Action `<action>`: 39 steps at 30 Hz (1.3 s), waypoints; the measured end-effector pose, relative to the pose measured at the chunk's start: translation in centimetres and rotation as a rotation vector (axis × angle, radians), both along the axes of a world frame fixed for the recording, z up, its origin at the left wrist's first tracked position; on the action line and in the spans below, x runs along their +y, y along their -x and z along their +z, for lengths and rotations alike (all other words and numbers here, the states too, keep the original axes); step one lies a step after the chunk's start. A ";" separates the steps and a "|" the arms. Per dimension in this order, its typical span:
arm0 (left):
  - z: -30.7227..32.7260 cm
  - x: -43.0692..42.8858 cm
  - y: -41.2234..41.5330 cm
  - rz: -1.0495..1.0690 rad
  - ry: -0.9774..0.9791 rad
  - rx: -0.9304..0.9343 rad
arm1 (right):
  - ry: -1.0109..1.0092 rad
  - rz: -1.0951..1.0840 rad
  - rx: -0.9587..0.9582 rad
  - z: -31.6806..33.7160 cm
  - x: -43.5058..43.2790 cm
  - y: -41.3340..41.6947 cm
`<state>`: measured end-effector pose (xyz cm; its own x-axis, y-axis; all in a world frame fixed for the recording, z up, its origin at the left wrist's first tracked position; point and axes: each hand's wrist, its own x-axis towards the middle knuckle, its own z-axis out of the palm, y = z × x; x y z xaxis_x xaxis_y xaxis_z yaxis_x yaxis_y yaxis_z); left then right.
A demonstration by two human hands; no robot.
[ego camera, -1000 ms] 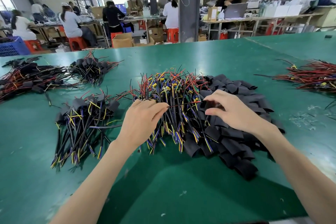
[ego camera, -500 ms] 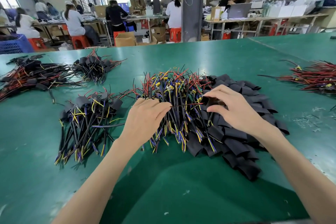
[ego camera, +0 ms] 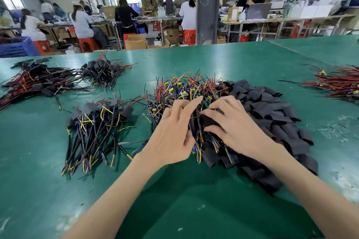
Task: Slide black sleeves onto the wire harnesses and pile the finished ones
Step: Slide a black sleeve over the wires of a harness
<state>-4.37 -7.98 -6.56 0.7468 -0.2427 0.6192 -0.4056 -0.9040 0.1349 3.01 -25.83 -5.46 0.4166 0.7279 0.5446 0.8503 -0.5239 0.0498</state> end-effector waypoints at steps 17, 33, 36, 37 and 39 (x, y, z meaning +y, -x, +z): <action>-0.3 3.6 -0.9 0.115 0.112 0.203 | -0.011 0.001 0.157 -1.3 0.4 -0.5; 0.7 2.3 -0.5 -0.067 0.767 0.338 | -0.122 0.072 0.241 -0.9 0.1 0.1; 0.9 2.4 -0.4 -0.070 0.792 0.388 | -0.120 0.115 0.234 -1.2 -0.1 -0.2; 1.0 2.4 -0.4 -0.061 0.764 0.383 | -0.116 0.126 0.227 -1.3 -0.2 -0.3; 1.2 2.4 -0.3 -0.058 0.727 0.359 | -0.124 0.145 0.222 -1.4 -0.4 -0.6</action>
